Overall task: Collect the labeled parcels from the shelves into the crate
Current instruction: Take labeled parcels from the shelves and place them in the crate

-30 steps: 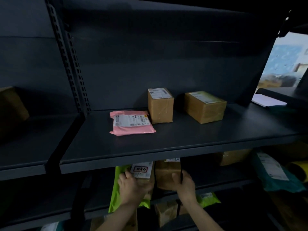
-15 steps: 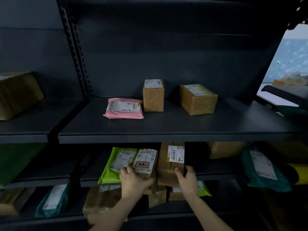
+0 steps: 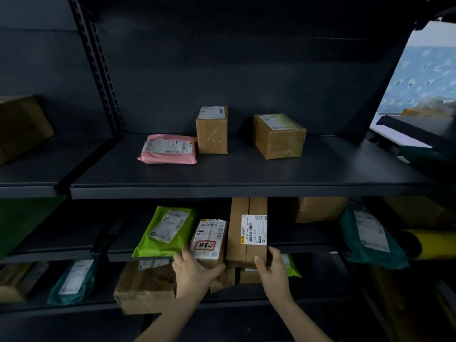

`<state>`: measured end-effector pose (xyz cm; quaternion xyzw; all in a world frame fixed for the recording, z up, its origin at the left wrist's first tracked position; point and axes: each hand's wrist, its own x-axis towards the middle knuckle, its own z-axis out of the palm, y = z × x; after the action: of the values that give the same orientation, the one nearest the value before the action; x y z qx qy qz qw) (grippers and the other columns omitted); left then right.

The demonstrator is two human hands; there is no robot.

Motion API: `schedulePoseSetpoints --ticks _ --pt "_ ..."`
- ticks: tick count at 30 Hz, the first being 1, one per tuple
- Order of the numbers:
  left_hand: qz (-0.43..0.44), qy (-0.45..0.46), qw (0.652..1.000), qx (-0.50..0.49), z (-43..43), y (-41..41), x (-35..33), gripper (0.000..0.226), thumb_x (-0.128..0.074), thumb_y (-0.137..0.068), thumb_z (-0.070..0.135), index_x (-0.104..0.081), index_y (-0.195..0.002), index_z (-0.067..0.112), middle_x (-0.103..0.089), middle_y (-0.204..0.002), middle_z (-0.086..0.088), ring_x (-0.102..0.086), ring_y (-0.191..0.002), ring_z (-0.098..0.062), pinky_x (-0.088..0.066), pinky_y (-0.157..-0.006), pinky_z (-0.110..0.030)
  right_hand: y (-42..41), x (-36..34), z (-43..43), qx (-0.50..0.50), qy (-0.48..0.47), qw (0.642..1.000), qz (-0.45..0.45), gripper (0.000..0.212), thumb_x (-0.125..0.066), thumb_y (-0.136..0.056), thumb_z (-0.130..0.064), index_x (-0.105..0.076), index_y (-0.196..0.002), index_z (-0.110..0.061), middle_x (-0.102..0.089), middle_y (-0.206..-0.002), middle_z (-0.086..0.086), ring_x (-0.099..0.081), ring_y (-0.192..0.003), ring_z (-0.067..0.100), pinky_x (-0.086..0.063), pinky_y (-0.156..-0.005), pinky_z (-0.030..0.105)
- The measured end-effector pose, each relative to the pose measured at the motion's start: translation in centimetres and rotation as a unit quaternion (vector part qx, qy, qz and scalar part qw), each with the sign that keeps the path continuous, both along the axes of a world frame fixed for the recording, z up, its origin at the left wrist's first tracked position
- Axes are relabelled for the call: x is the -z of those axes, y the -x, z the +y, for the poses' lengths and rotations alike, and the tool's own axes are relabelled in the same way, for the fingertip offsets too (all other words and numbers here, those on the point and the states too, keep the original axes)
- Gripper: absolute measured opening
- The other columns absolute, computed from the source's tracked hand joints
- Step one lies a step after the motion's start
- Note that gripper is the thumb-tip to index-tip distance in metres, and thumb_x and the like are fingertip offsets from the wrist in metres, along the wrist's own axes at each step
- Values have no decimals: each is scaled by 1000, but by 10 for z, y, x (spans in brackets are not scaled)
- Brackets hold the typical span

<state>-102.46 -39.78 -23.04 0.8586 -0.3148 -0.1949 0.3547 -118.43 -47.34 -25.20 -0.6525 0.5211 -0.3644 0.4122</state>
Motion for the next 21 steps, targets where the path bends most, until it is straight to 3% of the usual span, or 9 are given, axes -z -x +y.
schedulePoseSetpoints --ticks 5,8,11,14,18,21 --pt "6 4 1000 -2 3 2 5 114 -81 -61 45 -14 -144 3 -25 -136 -13 -21 -132 -29 -24 -113 -39 3 3 4 -10 -12 1000 -8 35 -56 -90 -14 -46 -124 -9 -48 -95 -19 -53 -94 2 -41 -65 8" --pt "5 8 1000 -3 3 1 5 113 -81 -62 45 -14 -144 3 -25 -136 -13 -21 -132 -29 -24 -112 -39 3 3 5 -8 -15 1000 -6 37 -55 -91 -14 -45 -126 -9 -50 -98 -14 -51 -91 -1 -42 -64 8" --pt "4 10 1000 2 3 -1 3 113 -80 -62 45 -14 -144 3 -25 -136 -13 -21 -132 -28 -25 -113 -39 -1 0 2 -1 -13 1000 1 39 -55 -91 -16 -43 -128 -9 -51 -105 -6 -53 -104 12 -43 -77 13" --pt "9 12 1000 -2 5 -6 2 113 -81 -62 45 -14 -144 4 -25 -137 -12 -20 -134 -28 -24 -113 -39 -8 -4 -3 4 -3 1000 24 43 -54 -92 -22 -41 -131 -12 -55 -117 2 -52 -109 16 -46 -90 29" --pt "15 30 999 -15 12 -20 0 111 -82 -62 43 -17 -143 4 -26 -137 -12 -20 -134 -28 -24 -113 -40 -24 -10 -6 2 24 999 44 47 -57 -90 -23 -41 -133 -13 -53 -123 0 -47 -107 8 -41 -90 23" --pt "17 44 998 -34 21 -36 -4 112 -83 -61 42 -18 -143 5 -26 -137 -12 -21 -134 -28 -24 -113 -41 -45 -15 -5 -7 57 996 67 50 -57 -90 -26 -41 -135 -14 -52 -125 1 -51 -114 14 -43 -94 26"
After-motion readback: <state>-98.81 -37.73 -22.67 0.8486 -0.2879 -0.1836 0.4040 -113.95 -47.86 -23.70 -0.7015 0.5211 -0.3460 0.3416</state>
